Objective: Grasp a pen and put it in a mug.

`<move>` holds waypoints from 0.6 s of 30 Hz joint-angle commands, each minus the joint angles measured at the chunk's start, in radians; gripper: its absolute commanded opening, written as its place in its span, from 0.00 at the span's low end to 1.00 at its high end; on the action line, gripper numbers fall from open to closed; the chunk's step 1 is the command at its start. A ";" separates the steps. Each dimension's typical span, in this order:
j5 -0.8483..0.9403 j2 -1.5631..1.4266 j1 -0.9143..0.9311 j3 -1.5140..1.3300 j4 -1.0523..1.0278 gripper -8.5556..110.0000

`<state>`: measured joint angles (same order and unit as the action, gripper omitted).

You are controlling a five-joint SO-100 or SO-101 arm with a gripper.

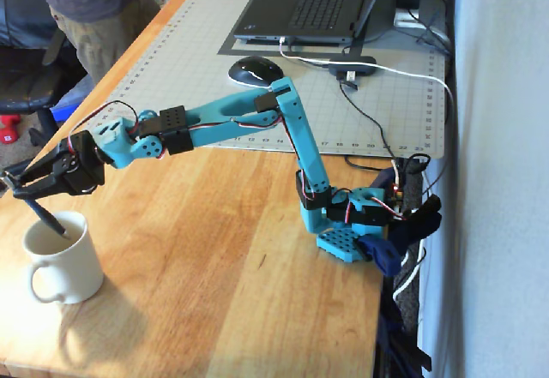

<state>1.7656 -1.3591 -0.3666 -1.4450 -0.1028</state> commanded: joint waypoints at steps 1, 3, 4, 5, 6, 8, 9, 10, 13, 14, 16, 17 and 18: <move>0.000 -0.040 0.000 0.055 0.032 0.18; -0.002 -0.041 0.003 0.055 0.031 0.22; -0.002 -0.048 0.003 0.055 0.031 0.23; -0.002 -0.057 0.003 0.055 0.031 0.25; -0.003 -0.067 0.003 0.051 0.029 0.26; -0.005 -0.094 0.003 0.034 0.029 0.27; -0.006 -0.114 0.003 0.017 0.029 0.28; -0.006 -0.138 0.003 -0.003 0.029 0.28; -0.041 -0.204 0.008 -0.077 0.029 0.28; -0.075 -0.229 0.012 -0.098 0.029 0.28; -0.178 -0.279 0.034 -0.135 0.029 0.28; -0.245 -0.308 0.040 -0.153 0.029 0.28; -0.322 -0.336 0.048 -0.175 0.029 0.28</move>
<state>1.5923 -1.4972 -0.3497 -1.6091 -0.1028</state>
